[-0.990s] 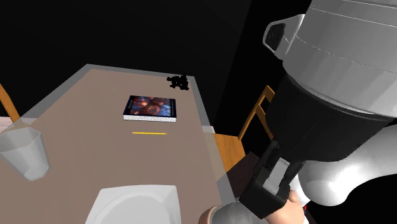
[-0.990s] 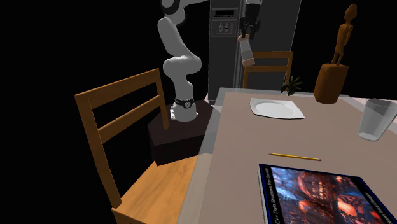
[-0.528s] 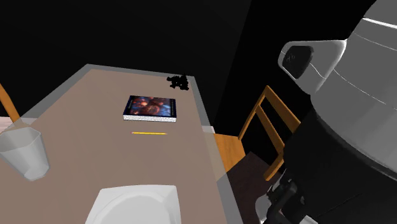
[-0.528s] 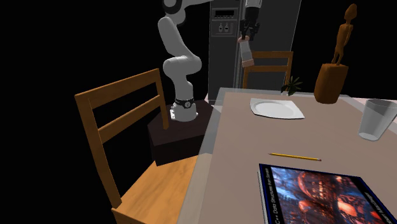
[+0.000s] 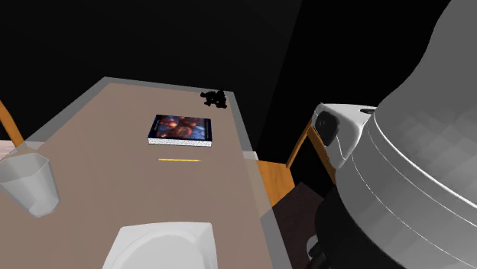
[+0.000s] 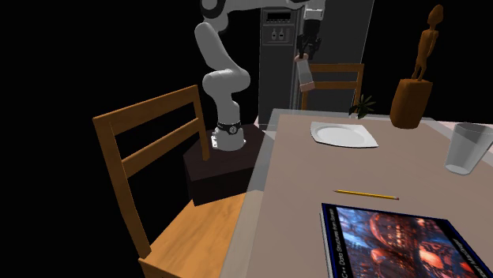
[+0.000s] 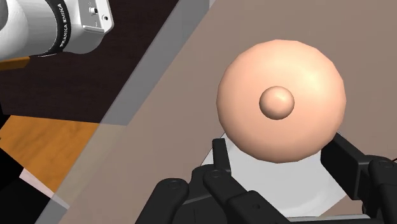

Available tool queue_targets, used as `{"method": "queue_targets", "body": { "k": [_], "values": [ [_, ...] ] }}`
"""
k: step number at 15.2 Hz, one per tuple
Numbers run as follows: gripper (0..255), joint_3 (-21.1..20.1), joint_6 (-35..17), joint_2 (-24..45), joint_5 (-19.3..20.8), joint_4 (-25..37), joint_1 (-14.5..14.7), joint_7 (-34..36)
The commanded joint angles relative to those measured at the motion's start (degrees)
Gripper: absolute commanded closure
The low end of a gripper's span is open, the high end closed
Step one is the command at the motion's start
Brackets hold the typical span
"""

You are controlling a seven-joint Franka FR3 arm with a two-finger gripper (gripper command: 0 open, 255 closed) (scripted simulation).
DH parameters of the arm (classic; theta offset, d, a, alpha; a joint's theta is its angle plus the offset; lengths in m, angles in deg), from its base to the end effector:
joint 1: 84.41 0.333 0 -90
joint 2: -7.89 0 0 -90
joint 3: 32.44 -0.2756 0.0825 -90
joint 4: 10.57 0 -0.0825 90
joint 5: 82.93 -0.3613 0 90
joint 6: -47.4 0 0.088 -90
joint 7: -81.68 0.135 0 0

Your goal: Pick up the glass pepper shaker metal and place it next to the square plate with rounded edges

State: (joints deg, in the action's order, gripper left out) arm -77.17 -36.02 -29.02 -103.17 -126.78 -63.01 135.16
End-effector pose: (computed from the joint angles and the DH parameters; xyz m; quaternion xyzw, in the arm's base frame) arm 0.0622 0.4010 0.5325 0.9965 0.0588 0.0117 0.0583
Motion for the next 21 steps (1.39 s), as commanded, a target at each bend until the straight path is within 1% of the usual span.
{"method": "queue_targets", "body": {
  "k": [1, 11, 21],
  "values": [
    [255, -0.3, -1.3, -0.4, -0.4, -1.6, 0.2, -0.1],
    [255, -2.5, -8.4, -1.6, -2.3, -9.6, 1.1, -0.6],
    [255, -5.6, -15.7, -1.5, -4.3, -16.4, 1.4, -0.7]
  ]
}}
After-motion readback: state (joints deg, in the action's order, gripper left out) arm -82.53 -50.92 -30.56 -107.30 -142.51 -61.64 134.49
